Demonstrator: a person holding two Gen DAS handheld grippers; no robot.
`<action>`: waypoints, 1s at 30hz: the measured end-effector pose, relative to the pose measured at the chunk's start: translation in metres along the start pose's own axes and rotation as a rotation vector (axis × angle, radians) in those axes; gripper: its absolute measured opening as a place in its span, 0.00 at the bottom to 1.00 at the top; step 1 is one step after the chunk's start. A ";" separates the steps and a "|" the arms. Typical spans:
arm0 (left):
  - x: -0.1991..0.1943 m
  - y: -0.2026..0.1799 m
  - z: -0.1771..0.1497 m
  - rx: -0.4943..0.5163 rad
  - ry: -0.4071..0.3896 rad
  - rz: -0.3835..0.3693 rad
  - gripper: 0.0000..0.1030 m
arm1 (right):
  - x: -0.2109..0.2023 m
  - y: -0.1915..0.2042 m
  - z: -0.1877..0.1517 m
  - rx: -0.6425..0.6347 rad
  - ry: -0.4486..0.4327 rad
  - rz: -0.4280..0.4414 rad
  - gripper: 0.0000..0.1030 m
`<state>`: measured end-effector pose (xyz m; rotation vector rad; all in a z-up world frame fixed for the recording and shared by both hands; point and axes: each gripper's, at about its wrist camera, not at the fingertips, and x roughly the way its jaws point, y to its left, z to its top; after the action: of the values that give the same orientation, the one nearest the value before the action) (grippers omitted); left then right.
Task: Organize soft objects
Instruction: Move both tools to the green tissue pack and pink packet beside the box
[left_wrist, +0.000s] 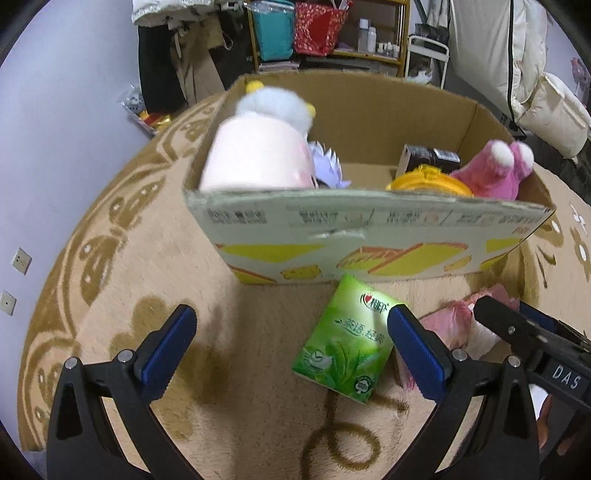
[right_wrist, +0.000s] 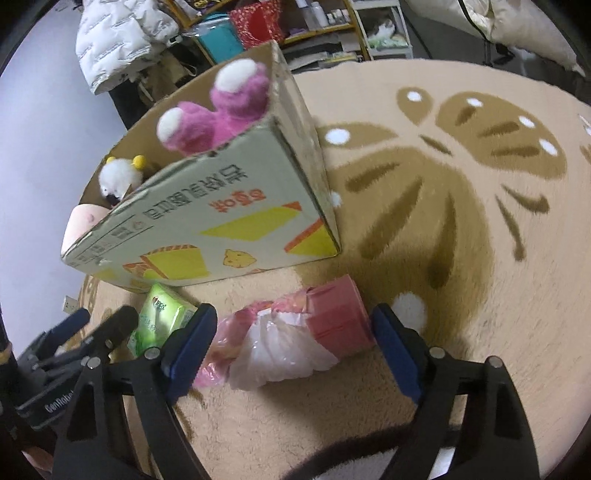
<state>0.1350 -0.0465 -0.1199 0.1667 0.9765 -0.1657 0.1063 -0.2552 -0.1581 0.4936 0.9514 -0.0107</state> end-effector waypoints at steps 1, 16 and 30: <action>0.003 0.000 -0.001 -0.002 0.007 -0.002 0.99 | 0.001 -0.001 0.000 0.003 0.003 -0.001 0.88; 0.029 -0.009 -0.007 -0.001 0.077 -0.032 0.99 | 0.014 -0.003 0.000 0.026 0.067 -0.024 0.88; 0.048 0.012 -0.005 -0.035 0.114 -0.075 0.99 | 0.016 -0.006 0.003 0.047 0.079 -0.007 0.89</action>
<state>0.1601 -0.0368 -0.1621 0.1080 1.0991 -0.2097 0.1165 -0.2585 -0.1722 0.5370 1.0315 -0.0197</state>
